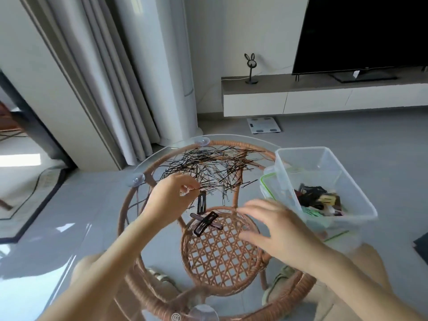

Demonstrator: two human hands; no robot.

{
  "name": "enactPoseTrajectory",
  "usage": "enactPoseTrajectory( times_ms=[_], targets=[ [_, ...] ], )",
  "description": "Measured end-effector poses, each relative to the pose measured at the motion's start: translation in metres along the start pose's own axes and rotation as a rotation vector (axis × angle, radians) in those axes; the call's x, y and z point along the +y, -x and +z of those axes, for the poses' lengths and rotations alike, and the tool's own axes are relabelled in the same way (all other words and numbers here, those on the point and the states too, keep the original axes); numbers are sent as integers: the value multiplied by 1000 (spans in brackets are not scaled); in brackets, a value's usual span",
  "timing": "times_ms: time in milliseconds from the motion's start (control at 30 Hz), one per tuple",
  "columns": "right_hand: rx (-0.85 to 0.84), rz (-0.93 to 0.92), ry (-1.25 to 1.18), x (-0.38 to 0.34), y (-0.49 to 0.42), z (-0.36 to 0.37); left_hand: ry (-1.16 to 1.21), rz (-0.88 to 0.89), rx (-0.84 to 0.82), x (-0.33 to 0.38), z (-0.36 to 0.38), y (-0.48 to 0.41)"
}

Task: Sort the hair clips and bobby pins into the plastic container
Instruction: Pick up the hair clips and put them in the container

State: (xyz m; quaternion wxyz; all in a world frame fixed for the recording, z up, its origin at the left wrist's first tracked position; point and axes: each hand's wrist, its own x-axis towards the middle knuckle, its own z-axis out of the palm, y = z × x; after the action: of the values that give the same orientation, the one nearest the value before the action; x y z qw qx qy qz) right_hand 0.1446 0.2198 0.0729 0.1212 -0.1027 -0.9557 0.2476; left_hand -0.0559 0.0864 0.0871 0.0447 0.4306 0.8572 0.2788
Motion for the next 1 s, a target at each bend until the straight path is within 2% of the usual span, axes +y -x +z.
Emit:
enactPoseTrajectory(
  times_ms=[67, 167, 300, 400, 533, 733, 900, 1000],
  targets=[
    [-92, -41, 76, -6, -16, 31, -62, -62, -27, -24, 3, 21],
    [-114, -19, 217, -13, -44, 65, -116, -107, -78, -40, 16, 45],
    [-108, 40, 300, -24, -74, 90, -144, -83, 4, -38, 31, 49],
    [-41, -68, 572, -31, -76, 95, -161, -48, 47, -32, 33, 37],
    [-102, -186, 818, -36, -59, 98, -116, -31, 84, -27, 32, 26],
    [141, -202, 770, -31, -48, 98, -98, 10, 105, -25, 32, 27],
    [232, -368, 902, -16, -45, 106, -100, 35, 114, -29, 27, 31],
    [240, -410, 877, -6, -52, 102, -94, 45, 125, -30, 22, 32]
  ],
)
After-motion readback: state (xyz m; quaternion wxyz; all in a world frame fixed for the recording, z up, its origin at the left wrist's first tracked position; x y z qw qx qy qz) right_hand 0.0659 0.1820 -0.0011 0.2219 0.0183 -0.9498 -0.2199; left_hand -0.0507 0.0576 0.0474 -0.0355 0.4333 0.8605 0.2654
